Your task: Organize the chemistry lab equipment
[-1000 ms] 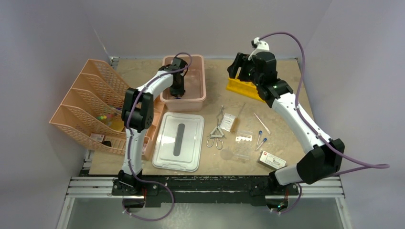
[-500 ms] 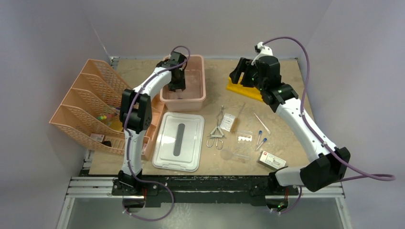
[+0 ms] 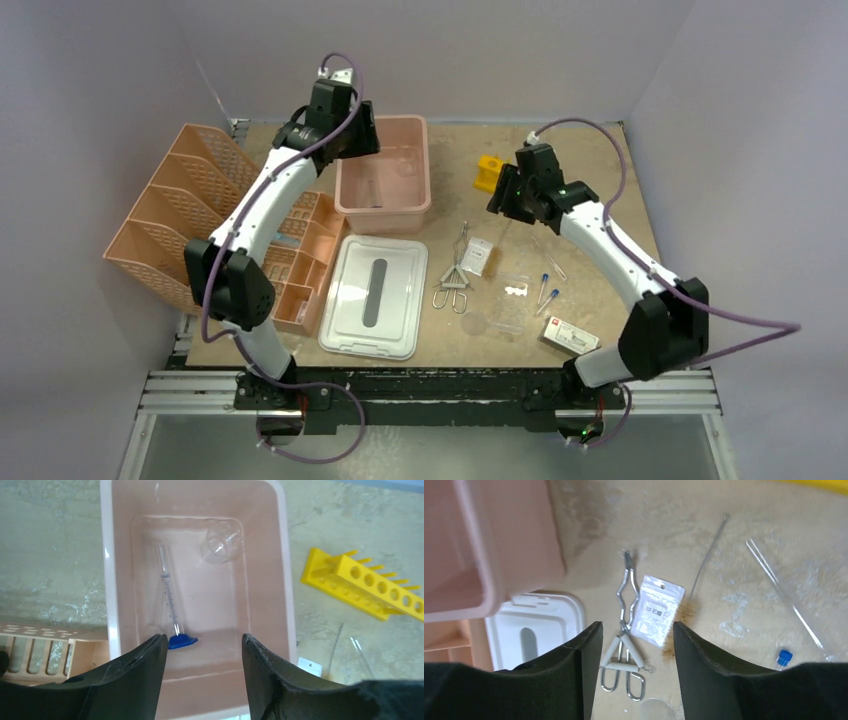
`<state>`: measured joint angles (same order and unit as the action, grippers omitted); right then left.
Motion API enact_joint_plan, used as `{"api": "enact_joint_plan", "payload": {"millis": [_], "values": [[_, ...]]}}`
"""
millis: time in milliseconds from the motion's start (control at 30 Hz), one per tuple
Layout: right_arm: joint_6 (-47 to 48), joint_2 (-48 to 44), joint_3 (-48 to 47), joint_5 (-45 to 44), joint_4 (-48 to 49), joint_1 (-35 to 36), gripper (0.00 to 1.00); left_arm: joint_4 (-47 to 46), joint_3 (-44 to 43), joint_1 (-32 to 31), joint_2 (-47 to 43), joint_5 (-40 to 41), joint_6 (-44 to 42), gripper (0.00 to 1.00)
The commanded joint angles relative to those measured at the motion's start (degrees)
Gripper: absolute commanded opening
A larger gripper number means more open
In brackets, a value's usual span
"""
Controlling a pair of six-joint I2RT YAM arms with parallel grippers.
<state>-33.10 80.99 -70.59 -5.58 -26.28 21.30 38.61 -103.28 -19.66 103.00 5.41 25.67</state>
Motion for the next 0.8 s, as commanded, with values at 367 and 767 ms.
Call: {"api": "enact_joint_plan", "payload": {"millis": [367,767], "values": [[-7.2,19.6,-1.6,-11.2,3.1,-2.0,0.48,-11.4,12.8,0.1,-12.6,-6.8,-0.5,0.64],[-6.1,27.0,-3.5,-11.5,5.4,-2.1,0.34,-15.1,16.9,0.1,-16.4,-5.8,-0.7,0.64]]}}
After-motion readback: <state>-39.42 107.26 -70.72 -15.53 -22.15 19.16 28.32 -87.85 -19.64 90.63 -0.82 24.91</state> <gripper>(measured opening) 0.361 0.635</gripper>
